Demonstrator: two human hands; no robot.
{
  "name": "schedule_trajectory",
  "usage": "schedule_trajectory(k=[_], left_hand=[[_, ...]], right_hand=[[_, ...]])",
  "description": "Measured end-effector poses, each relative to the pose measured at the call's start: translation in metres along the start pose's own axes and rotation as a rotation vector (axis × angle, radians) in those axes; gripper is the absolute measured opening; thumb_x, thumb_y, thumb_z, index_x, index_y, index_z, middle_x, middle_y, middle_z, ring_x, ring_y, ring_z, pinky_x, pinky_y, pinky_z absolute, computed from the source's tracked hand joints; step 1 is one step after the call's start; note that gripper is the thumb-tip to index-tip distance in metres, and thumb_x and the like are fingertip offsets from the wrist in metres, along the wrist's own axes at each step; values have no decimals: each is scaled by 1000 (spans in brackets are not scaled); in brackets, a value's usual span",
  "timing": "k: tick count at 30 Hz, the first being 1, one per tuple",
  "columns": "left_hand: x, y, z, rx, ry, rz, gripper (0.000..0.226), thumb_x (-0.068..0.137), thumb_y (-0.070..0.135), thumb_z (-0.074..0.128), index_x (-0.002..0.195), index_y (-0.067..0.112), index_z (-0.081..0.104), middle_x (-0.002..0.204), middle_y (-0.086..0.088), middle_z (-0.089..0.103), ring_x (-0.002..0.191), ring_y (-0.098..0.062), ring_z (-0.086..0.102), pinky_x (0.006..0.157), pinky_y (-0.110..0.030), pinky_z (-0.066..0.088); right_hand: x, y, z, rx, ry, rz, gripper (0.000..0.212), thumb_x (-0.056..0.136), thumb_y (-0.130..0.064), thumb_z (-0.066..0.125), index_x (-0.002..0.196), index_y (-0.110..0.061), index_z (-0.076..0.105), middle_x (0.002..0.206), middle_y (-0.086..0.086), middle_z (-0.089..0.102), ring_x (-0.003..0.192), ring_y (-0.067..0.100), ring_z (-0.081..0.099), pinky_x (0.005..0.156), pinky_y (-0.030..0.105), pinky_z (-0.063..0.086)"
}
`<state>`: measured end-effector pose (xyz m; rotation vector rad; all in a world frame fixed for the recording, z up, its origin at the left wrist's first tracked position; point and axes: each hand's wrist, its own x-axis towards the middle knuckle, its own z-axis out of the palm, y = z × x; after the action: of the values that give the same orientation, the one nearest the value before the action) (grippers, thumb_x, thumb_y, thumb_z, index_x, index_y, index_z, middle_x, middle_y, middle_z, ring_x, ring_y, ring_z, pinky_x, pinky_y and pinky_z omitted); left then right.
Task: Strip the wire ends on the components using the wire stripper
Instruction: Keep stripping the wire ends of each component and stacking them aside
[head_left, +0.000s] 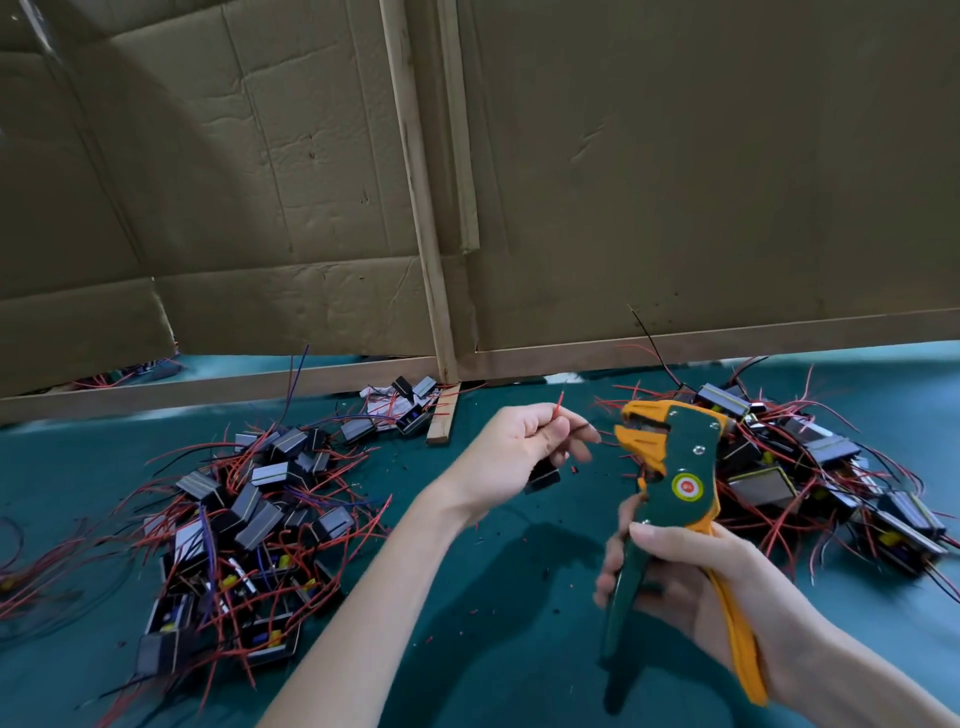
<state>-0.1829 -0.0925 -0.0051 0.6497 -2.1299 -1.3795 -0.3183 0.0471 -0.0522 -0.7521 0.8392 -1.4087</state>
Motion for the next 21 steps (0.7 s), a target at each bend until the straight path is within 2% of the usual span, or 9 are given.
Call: schedule_trajectory(k=[3,4,6,9,14,18,21], left_hand=[[3,-5,-1,76,97,60,26,101,14,46,104,31,65,87,-12,61,71,-2,54,83,-21,47],[3,-5,-2,108,128,87,26,100,14,49,105,33,64,82,-9,59,71,0,56,84,-22,47],[3,-3,-4,69,147,110,22,95,11,57,104,30,66,72,1,59,64,-1,59,76,-24,49],[1,6,-8,-48,113,129,11,87,9,68,90,19,65,66,4,63,55,-12,62,56,-29,53],[-2,14,-11,113,143,185,9,85,11,71,80,15,65,66,11,64,57,-12,63,61,-23,51],[-4,20,-11,93,68,181,7,89,12,67,84,16,64,66,12,61,55,-11,55,59,-20,47],[-5,23,-13,58,56,184,7,90,13,66,84,16,67,70,6,61,57,-9,50,59,-18,43]], right_hand=[[6,-2,-11,9,-10,-39,29,55,-9,84,80,-6,70,77,25,60,69,40,65,68,47,57],[7,-4,-14,5,-9,-49,37,50,-12,89,82,-5,70,78,25,61,71,40,65,69,48,57],[8,-5,-17,0,-5,-50,45,46,-17,93,84,-5,70,78,25,62,72,41,65,70,49,56],[7,-6,-18,-22,-23,-62,39,52,-15,87,86,-5,69,80,26,61,73,42,65,71,50,56],[6,-9,-17,-46,-87,-66,44,54,-19,91,88,-4,67,81,28,60,74,44,63,73,52,54],[5,-8,-14,-77,-116,-41,45,53,-20,93,86,-3,68,79,29,61,73,44,64,72,51,55],[5,-7,-13,-91,-118,-25,47,50,-20,94,85,-4,69,79,30,61,72,44,64,71,51,55]])
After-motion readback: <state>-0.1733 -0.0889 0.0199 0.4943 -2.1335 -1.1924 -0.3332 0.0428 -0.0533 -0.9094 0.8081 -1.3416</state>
